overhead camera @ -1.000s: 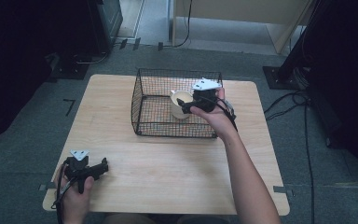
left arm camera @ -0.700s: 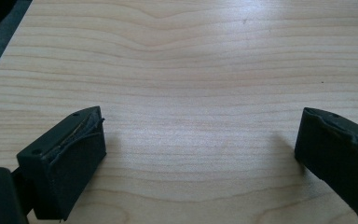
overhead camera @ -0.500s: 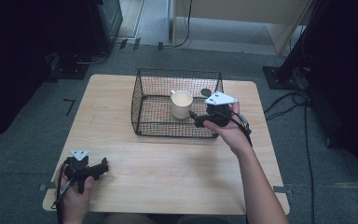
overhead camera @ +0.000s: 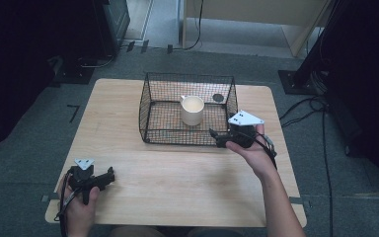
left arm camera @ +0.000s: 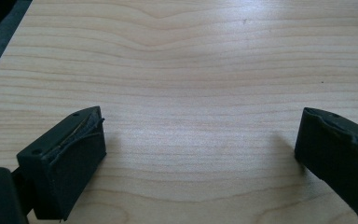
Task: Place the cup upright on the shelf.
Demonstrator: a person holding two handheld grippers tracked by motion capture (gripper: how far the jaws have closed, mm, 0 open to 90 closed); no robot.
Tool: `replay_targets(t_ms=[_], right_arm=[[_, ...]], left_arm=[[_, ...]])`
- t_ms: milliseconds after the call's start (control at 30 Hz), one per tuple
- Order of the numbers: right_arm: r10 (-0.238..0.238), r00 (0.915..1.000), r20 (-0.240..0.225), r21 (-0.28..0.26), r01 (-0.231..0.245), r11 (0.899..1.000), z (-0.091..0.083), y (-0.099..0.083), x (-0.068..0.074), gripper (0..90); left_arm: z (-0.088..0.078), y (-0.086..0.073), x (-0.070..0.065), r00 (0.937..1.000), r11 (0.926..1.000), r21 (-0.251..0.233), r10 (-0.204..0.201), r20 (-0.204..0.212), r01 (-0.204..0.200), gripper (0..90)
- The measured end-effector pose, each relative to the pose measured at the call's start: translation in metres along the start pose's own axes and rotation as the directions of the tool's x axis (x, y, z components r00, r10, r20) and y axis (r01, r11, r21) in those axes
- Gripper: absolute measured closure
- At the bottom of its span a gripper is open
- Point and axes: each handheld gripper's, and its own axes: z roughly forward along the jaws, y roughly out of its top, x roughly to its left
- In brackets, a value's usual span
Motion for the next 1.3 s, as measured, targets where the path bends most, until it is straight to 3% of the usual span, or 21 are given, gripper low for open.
replay_targets(t_ms=[633,1300], right_arm=[[0.025,0.9997,-0.003,0.008,-0.025,1.0,-0.025,-0.041,-0.001,7.4],[0.115,0.9914,0.063,0.059,-0.118,0.991,-0.05,-0.1,-0.016,7.7]], left_arm=[[0.0,0.0,0.0,1.0,1.0,0.001,0.002,0.0,-0.002,1.9],[0.0,0.0,0.0,1.0,1.0,0.002,0.004,0.0,-0.004,1.8]])
